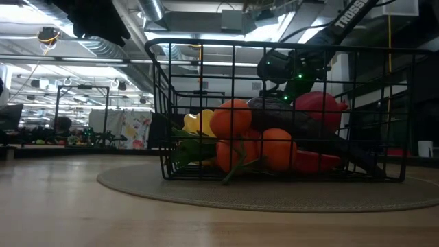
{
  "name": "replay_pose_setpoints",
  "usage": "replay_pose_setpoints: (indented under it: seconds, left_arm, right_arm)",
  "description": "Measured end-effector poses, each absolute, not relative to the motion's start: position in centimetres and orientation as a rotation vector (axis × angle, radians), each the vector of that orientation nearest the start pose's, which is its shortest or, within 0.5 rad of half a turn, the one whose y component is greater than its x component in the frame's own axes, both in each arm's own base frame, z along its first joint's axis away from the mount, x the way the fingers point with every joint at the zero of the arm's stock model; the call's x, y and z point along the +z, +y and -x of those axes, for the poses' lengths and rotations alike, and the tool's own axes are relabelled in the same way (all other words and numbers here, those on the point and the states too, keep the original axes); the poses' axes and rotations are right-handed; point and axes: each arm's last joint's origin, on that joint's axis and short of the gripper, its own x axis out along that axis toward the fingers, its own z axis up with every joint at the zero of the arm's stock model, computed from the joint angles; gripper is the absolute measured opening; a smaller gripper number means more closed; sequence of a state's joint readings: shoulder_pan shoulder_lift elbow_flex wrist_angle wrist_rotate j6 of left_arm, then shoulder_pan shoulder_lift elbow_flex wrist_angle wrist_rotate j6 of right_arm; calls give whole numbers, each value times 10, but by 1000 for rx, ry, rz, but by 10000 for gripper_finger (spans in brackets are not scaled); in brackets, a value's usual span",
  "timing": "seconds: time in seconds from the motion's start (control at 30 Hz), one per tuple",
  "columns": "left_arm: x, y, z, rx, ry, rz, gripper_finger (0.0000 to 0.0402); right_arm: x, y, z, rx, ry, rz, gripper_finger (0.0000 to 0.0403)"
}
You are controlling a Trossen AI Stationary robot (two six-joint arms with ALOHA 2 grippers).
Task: Build produce basket
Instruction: Put the green pear into the wire basket
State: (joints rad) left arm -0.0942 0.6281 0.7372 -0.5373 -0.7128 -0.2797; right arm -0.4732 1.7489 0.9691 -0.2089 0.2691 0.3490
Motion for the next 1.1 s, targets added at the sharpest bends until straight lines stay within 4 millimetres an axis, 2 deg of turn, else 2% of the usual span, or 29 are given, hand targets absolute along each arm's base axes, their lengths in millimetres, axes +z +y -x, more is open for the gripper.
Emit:
replay_pose_setpoints:
  seconds: [0.73,1.1]
  left_arm:
    - [308,7,-126,658,311,96,218]
    - [308,7,-126,659,312,95,218]
  right_arm:
    - [121,-163,-302,-872,930,-450,133]
    - [121,-167,-303,-928,877,-477,133]
